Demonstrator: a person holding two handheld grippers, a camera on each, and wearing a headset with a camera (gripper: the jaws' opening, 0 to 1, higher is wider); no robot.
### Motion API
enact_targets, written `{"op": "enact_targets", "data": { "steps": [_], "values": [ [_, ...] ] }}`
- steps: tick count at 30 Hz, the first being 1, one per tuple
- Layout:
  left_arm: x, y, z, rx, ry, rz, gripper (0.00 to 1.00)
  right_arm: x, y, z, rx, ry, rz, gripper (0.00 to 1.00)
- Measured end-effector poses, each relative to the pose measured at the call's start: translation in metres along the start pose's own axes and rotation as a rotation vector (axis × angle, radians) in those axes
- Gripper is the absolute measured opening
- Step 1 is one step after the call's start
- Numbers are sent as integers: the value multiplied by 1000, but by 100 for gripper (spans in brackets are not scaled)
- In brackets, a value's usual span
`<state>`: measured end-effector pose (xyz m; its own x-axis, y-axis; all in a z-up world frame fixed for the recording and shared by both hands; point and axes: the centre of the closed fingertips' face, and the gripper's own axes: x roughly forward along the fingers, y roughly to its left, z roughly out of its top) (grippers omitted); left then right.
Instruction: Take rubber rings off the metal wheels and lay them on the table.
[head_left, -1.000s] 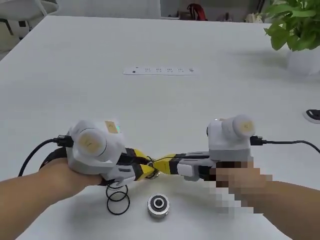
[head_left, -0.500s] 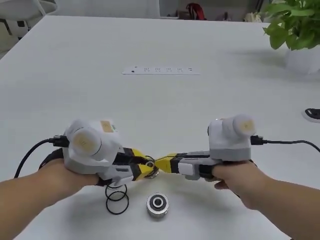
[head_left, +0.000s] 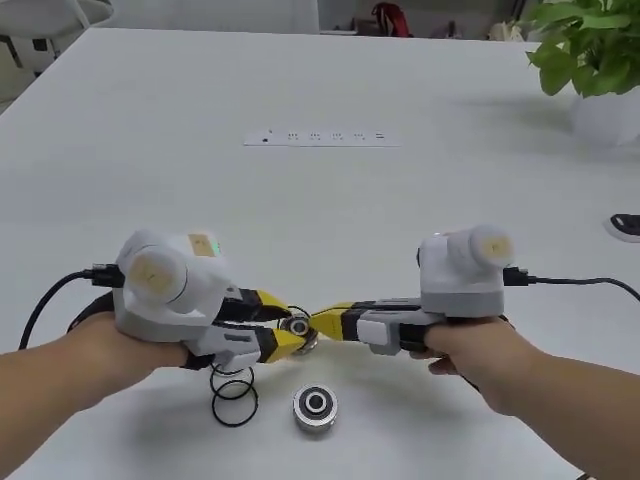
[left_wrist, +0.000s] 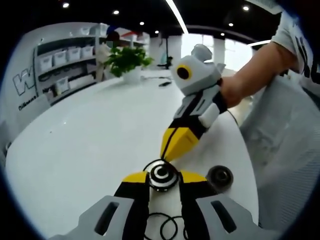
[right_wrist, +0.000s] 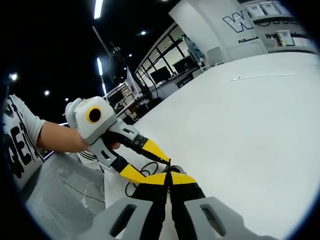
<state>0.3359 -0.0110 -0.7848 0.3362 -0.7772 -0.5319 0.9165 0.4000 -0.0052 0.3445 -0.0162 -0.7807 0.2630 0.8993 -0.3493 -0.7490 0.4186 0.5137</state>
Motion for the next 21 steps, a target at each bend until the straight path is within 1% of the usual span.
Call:
{"op": "enact_targets", "data": {
  "steps": [3,4,7,12,15,21],
  "values": [
    [-4,2,2,1,-9,6,27,0,0,1,-1,-3,2,0],
    [-7,2,5,-5,-20,7,28,0,0,2,1,-4,2,0],
    [-12,1,9,-9,-34,10,30,-1,1,5,2,-12,3,0],
    [-21,1,14,-13,-55,17,37,-3,2,9,7,-27,3,0],
    [-26,0,16,-13,-61,19,38,-4,2,11,6,-30,4,0],
    [-35,-1,23,-4,-86,21,44,-5,7,16,0,-34,12,0]
  ]
}}
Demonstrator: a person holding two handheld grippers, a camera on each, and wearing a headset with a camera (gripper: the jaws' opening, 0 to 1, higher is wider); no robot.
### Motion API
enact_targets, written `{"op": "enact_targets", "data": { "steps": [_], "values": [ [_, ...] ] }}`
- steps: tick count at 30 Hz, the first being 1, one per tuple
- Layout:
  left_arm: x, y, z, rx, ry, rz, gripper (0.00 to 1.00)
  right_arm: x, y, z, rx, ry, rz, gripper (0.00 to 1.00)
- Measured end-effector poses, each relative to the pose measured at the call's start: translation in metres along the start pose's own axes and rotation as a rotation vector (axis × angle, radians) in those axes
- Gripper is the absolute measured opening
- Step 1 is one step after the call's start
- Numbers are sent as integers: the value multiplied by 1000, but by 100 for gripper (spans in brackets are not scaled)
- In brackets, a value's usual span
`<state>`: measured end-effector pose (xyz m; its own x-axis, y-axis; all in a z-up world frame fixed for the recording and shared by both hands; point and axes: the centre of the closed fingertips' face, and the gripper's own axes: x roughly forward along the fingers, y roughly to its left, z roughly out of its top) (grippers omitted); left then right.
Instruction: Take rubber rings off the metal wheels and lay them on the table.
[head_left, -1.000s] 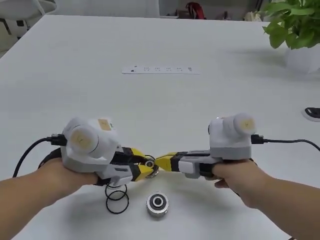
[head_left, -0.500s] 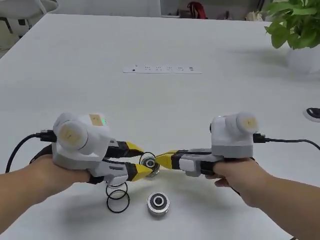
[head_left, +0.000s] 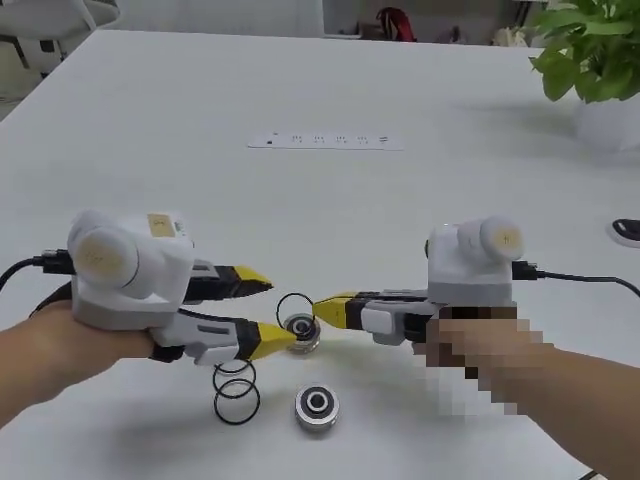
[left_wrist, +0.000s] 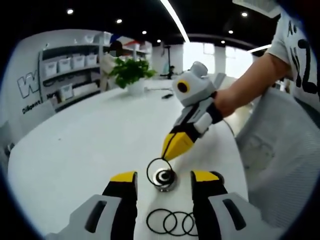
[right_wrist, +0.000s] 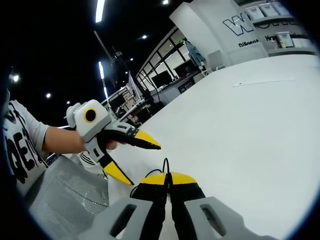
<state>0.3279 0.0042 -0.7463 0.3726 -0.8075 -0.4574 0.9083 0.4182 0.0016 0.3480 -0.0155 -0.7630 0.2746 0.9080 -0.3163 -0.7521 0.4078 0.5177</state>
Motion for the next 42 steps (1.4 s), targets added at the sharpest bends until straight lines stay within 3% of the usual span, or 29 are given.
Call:
{"op": "enact_targets", "data": {
  "steps": [6,16,30,42],
  "values": [
    [-9,1,6,2,-17,-1,48,2,7,5,-2,-6,17,0],
    [-26,3,7,8,-27,8,56,4,14,10,-5,-9,37,0],
    [-49,7,4,10,-31,27,65,12,21,19,-12,-13,58,0],
    [-63,12,-6,-6,-19,47,69,23,28,21,-12,-4,78,0]
  ]
}}
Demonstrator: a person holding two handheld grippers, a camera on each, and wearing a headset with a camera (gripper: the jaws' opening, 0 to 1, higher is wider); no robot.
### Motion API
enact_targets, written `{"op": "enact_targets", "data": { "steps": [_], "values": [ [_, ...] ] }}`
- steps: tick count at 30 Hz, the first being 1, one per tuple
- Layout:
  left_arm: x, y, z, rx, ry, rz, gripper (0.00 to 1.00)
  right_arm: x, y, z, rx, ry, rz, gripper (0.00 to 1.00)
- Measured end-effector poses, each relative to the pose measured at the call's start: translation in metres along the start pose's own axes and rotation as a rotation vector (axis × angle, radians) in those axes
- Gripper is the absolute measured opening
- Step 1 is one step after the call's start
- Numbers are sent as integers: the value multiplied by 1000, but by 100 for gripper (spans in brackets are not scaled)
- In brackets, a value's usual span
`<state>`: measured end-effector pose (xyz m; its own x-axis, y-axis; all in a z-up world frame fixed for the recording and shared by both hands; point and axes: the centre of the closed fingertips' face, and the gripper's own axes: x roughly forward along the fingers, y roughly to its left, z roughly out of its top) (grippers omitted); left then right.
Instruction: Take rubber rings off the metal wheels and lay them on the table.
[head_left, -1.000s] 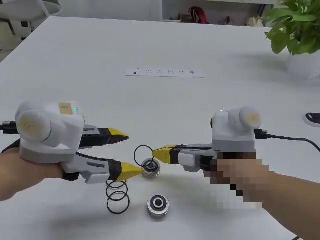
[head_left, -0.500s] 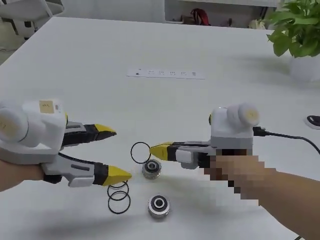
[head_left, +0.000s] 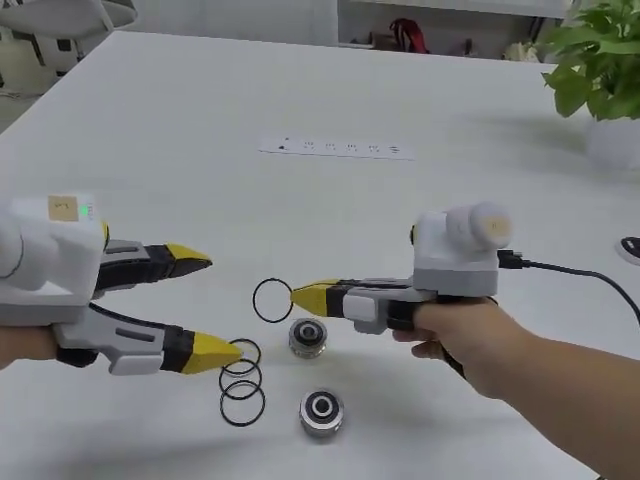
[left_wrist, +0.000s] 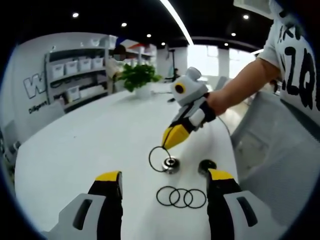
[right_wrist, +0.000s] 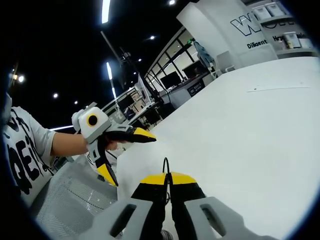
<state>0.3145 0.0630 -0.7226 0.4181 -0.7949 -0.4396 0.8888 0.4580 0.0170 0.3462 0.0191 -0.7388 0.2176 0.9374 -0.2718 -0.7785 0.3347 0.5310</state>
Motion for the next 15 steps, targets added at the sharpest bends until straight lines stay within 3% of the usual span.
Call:
{"op": "enact_targets", "data": {
  "steps": [15],
  "values": [
    [-18,10,-10,-8,13,45,71,18,0,-7,23,24,11,0]
  ]
}}
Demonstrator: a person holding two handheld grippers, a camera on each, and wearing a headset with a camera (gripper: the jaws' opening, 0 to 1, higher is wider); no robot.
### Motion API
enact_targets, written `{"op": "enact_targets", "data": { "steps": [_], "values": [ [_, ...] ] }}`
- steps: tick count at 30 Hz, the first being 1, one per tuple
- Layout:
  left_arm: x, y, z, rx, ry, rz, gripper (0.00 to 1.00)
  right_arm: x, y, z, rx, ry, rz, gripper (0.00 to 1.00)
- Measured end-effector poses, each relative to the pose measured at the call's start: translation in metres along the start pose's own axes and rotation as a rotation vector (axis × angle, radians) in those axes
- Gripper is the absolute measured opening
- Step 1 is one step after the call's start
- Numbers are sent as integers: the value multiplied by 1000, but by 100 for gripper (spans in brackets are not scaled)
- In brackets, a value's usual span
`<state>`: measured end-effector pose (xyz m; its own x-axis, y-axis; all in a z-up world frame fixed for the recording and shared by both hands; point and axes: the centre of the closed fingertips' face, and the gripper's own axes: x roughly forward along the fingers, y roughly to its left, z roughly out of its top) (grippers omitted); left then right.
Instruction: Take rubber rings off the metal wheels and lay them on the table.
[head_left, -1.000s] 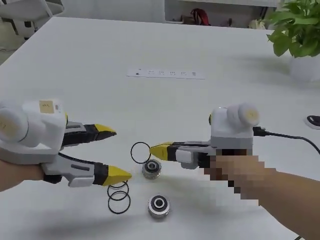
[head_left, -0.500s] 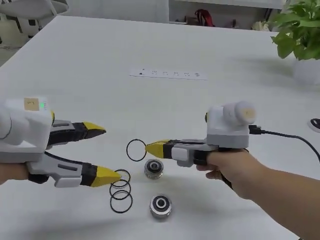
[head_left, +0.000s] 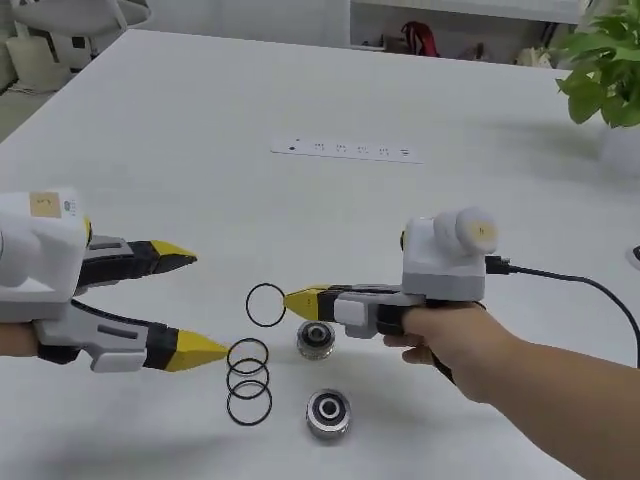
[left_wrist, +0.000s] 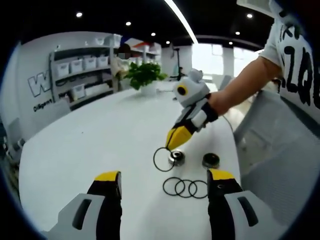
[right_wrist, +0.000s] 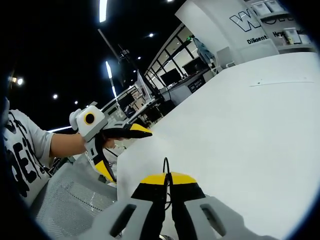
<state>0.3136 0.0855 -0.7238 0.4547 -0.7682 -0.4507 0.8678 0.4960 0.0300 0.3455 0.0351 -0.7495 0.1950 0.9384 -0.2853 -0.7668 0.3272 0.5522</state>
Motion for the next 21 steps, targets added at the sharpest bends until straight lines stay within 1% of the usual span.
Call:
{"op": "enact_targets", "data": {
  "steps": [5,9,21],
  "values": [
    [-3,1,-3,-9,1,6,71,5,0,-4,-3,19,1,0],
    [-4,-1,-7,1,14,1,72,9,-1,-6,10,22,0,0],
    [-11,4,-13,-14,20,20,71,21,-3,-18,35,61,-5,0]
  ]
}}
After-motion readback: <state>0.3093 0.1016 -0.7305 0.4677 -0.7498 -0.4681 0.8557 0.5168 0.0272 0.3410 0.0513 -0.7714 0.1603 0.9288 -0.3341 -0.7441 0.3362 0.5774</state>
